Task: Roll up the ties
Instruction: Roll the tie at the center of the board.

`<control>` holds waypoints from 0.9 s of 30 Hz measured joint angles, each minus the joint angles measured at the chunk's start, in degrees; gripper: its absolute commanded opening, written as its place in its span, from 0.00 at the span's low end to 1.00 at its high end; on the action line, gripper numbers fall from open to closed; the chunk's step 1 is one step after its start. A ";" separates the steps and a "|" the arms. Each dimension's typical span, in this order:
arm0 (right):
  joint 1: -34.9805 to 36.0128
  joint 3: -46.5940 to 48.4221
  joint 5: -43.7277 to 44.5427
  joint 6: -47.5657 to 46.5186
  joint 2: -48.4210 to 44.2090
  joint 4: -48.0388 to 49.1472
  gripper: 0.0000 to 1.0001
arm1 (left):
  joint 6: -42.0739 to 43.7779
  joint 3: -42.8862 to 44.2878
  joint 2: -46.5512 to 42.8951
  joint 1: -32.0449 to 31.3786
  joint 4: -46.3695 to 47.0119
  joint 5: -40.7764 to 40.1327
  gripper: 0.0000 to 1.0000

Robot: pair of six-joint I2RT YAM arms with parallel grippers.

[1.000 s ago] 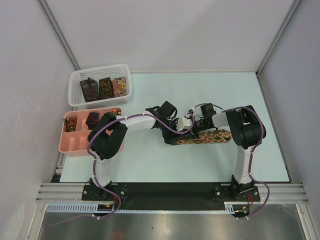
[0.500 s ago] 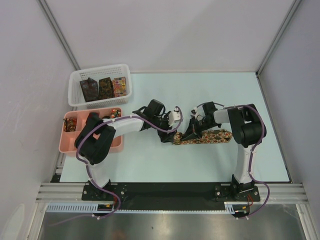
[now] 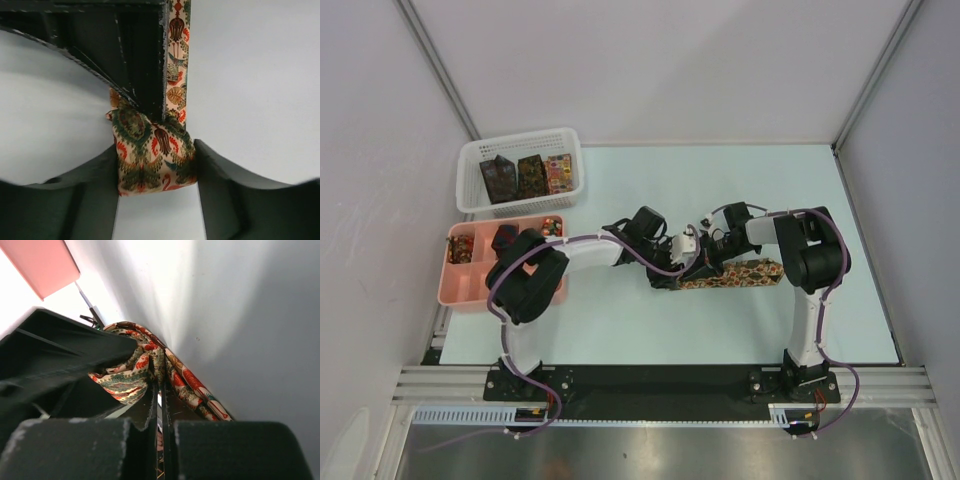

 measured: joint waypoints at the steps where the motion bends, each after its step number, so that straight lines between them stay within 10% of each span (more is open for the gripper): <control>1: 0.00 -0.02 -0.07 0.00 0.00 0.02 0.00 | 0.46 0.13 0.39 -0.31 -0.48 -0.52 0.37; 12: -2.49 1.38 -0.59 -3.28 -1.53 -4.59 0.43 | 3.02 1.75 0.83 -1.25 -3.41 -4.13 0.25; 23: 0.22 0.92 -1.86 -0.92 -6.56 -1.40 0.40 | 3.41 2.38 0.98 -1.44 -4.57 -4.76 0.30; 27: 1.09 0.90 -0.33 -1.11 -6.43 -1.07 0.20 | 3.41 2.49 1.05 -1.44 -4.79 -4.81 0.36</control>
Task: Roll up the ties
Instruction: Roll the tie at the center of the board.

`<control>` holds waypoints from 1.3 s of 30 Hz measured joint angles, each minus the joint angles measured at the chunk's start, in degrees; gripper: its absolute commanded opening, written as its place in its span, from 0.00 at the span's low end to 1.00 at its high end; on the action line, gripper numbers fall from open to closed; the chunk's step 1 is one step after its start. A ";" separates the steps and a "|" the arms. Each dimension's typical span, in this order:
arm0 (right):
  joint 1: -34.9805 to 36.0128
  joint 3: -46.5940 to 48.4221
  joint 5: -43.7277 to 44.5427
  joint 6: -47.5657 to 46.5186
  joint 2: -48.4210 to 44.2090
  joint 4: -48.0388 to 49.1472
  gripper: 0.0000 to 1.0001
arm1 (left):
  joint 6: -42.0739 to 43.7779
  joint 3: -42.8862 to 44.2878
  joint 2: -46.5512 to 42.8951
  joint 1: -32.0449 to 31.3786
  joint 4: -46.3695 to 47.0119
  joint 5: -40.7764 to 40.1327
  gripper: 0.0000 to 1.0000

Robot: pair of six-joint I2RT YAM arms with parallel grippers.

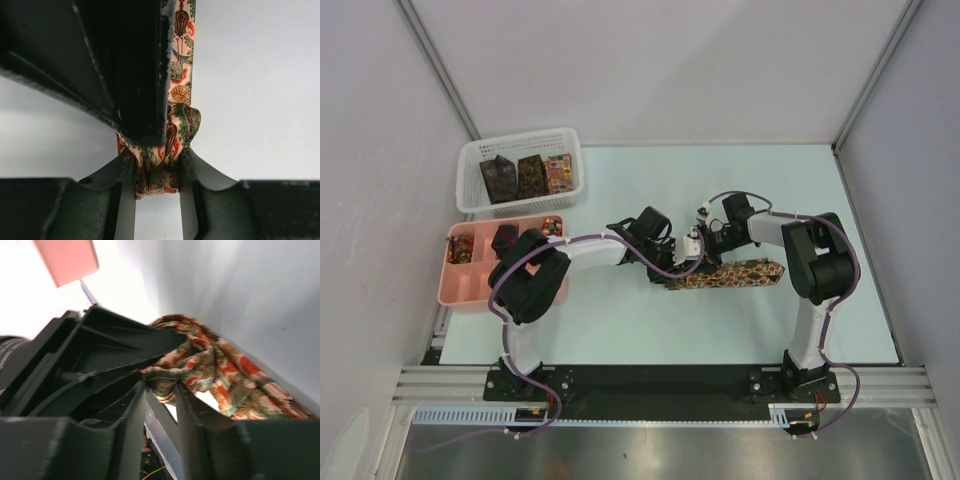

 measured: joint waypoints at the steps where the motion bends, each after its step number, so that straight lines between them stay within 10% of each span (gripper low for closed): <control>1: 0.00 0.04 0.61 -0.11 0.26 -0.17 0.16 | 0.00 0.00 0.00 0.00 0.00 0.00 0.37; 4: -0.26 0.11 0.94 -0.46 1.42 -0.61 0.00 | 0.07 0.00 0.02 -0.17 0.02 -0.07 0.39; 11: -1.36 0.57 2.38 -2.12 2.14 -3.08 0.00 | 0.04 0.17 0.09 -0.39 -0.26 -0.31 0.76; 26: -5.68 1.20 7.15 -6.58 4.39 -9.25 0.00 | -7.50 -1.40 -1.81 1.81 6.05 3.32 0.90; 39: -4.74 1.27 4.42 -1.55 6.05 -6.12 0.11 | -9.94 3.23 4.72 0.87 5.01 4.55 0.25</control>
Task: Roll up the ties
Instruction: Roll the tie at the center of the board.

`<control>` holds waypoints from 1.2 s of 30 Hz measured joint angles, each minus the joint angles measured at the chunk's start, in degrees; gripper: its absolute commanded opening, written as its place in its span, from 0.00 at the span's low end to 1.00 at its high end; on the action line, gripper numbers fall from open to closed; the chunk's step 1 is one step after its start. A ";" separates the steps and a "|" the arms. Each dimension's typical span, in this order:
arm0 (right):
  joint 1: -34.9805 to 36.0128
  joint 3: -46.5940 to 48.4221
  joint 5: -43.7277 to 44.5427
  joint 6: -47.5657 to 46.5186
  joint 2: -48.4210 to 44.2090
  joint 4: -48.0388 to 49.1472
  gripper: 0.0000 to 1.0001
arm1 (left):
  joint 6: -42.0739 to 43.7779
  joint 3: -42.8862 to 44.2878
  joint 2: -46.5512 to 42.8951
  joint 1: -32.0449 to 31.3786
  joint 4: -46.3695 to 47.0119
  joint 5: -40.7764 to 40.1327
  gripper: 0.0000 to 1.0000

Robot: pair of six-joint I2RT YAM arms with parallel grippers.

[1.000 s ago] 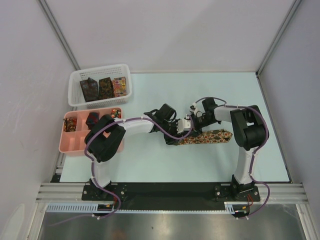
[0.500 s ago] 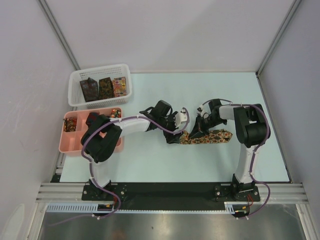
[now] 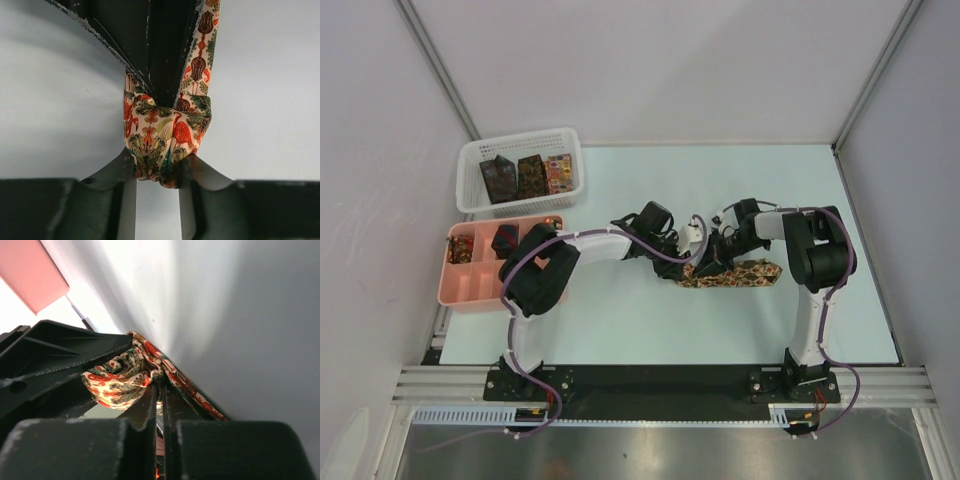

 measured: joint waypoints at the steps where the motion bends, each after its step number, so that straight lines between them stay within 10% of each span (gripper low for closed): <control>1: 0.07 0.09 -0.26 0.02 0.04 0.02 0.12 | 0.42 0.33 0.00 0.00 -0.81 -0.42 0.24; 9: -0.46 1.18 -1.33 -3.52 -0.76 -3.13 0.45 | 4.72 0.81 -1.49 -1.49 -5.07 -5.75 0.29; 17: -1.92 -0.17 -3.54 -4.52 -6.12 -4.63 0.45 | 5.81 0.83 -2.23 -4.33 -5.66 -12.24 0.34; 20: -0.74 -0.20 -4.15 -4.11 -6.21 -3.74 0.41 | 5.81 0.90 -2.29 -4.96 -5.81 -13.81 0.35; 26: 0.72 -0.20 -4.00 -4.61 -5.29 -2.78 0.00 | 5.84 1.18 -2.32 -5.42 -6.19 -14.86 0.46; 36: -3.69 -0.17 0.94 -9.22 -4.11 -7.72 0.00 | 5.35 0.11 -3.26 -4.17 -5.29 -9.27 0.80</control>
